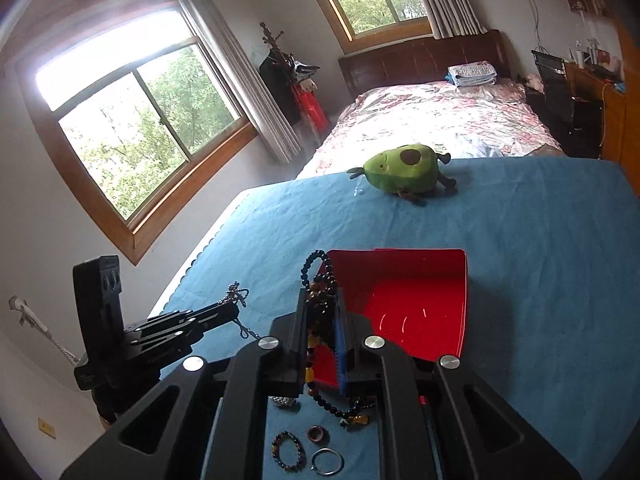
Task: Organize jewelry
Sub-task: 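Carry the chain and bead necklace into the red tray and open both tools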
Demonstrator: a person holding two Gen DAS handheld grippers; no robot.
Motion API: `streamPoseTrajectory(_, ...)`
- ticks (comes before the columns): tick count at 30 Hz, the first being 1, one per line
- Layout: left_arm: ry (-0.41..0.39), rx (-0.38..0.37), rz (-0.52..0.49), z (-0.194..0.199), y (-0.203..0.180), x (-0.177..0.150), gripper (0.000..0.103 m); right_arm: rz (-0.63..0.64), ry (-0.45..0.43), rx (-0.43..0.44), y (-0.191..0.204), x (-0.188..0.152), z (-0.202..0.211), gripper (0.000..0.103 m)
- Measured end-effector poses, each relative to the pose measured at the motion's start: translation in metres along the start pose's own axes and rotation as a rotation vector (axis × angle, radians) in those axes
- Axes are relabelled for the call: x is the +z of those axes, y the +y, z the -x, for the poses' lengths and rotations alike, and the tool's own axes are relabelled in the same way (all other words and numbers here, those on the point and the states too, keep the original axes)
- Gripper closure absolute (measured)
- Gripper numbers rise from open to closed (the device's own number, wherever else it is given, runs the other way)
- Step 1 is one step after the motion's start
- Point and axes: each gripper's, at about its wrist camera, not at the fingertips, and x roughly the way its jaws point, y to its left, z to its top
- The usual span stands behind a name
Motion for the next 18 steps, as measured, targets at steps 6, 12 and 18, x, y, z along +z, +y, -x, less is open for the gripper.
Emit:
streamPoseTrajectory(6,0.061,0.004,0.019,-0.063,0.017,0.002,0.097,-0.054,0.063,-0.016,-0.041,-0.008,-0.063,0.092)
streamPoseTrajectory(12,0.111,0.006,0.047,-0.116,0.036,0.0,0.097,-0.101,0.099,-0.025,-0.073,-0.018,-0.106,0.092)
streamPoseTrajectory(18,0.164,0.025,0.06,-0.151,0.049,-0.002,0.097,-0.116,0.125,-0.046,-0.089,-0.031,-0.135,0.092)
